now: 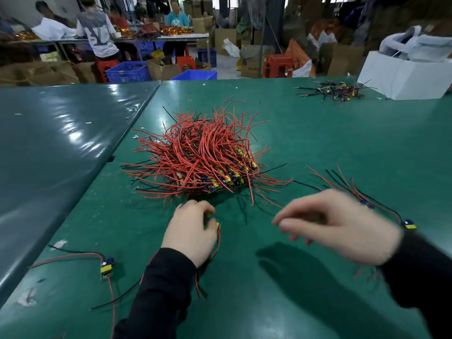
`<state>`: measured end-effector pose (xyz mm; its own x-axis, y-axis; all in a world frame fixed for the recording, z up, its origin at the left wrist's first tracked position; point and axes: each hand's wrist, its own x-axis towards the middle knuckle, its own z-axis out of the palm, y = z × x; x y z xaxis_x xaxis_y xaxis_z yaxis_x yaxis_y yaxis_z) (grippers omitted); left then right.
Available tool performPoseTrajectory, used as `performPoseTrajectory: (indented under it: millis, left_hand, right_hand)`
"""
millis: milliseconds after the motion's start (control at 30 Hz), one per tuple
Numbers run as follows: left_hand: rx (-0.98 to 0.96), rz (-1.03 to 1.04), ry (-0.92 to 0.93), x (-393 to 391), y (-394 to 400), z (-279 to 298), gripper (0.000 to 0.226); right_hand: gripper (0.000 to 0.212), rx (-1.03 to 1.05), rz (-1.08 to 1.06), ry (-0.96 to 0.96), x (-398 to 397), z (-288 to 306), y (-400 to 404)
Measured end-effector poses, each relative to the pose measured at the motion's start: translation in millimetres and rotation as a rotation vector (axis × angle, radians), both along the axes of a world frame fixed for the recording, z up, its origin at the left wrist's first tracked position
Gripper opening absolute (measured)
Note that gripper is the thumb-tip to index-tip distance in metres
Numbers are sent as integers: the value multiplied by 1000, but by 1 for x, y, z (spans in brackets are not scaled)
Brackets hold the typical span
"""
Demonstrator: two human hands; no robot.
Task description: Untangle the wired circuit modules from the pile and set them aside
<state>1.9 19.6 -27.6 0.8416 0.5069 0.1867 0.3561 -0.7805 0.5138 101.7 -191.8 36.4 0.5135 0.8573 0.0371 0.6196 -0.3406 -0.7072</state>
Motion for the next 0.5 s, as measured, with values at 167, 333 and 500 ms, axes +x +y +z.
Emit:
performPoseTrajectory:
  millis: [167,333,500]
  left_hand:
    - [-25,-51,57,0,-7,-2,17]
    - [-266,-86,-153,2,-20,2,18]
    - [-483,-113,-250,4,-26,2,35]
  right_hand:
    - [13,17,-118,348,-4,-62,55]
    - [14,216,-214,586,-6,-77,61]
    - [12,282,-146,707,-6,-72,55]
